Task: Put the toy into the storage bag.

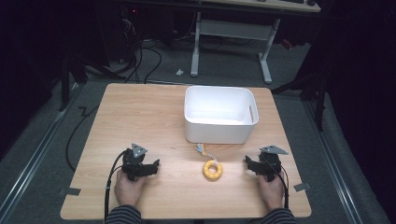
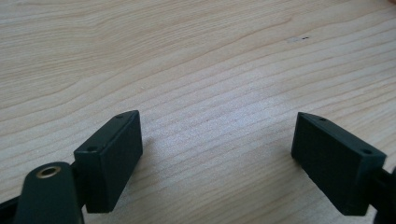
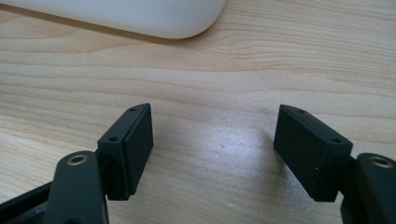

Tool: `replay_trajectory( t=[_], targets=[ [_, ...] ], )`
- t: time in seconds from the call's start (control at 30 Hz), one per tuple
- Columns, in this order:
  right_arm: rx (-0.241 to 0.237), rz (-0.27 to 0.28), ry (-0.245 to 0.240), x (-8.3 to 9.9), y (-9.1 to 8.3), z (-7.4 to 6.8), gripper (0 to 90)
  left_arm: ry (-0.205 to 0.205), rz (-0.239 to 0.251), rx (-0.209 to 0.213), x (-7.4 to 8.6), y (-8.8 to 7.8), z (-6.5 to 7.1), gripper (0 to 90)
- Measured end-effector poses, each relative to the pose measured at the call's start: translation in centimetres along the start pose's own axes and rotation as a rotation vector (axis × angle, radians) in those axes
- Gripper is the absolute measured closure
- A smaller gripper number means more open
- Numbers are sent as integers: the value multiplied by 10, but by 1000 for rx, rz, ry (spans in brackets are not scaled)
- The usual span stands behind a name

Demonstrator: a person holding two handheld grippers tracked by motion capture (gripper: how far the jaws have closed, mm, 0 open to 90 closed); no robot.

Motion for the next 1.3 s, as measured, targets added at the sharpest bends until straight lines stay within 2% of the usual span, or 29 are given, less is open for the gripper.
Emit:
replay_trajectory(
  t=[0.63,0.73,0.83,0.93,1.17,1.27,1.3],
  targets=[
    [0,0,1,0,0,0,282,-7,3,5,0,0,-1,170],
    [-3,-3,-4,0,0,0,261,-8,3,2,0,0,-1,171],
    [-16,-14,-18,0,1,-1,197,-14,5,8,0,0,-2,171],
    [-30,-21,-33,0,0,-1,186,-14,5,6,0,0,-2,172],
    [-40,-24,-37,0,0,0,202,-15,6,5,0,0,-2,175],
    [-35,-36,-34,0,-4,2,282,-16,6,4,0,0,-2,178],
    [-35,-36,-34,0,-4,2,282,-16,6,4,0,0,-2,179]
  ],
)
Point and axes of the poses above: each handheld gripper's, and its own axes: y roughly forward along the jaws, x roughly out of its underside, z roughly to its right, the point moved 1 cm from there along y, roughly forward along the jaws, and after that the axes turned 8 degrees about -z, right-handed, at the moved point
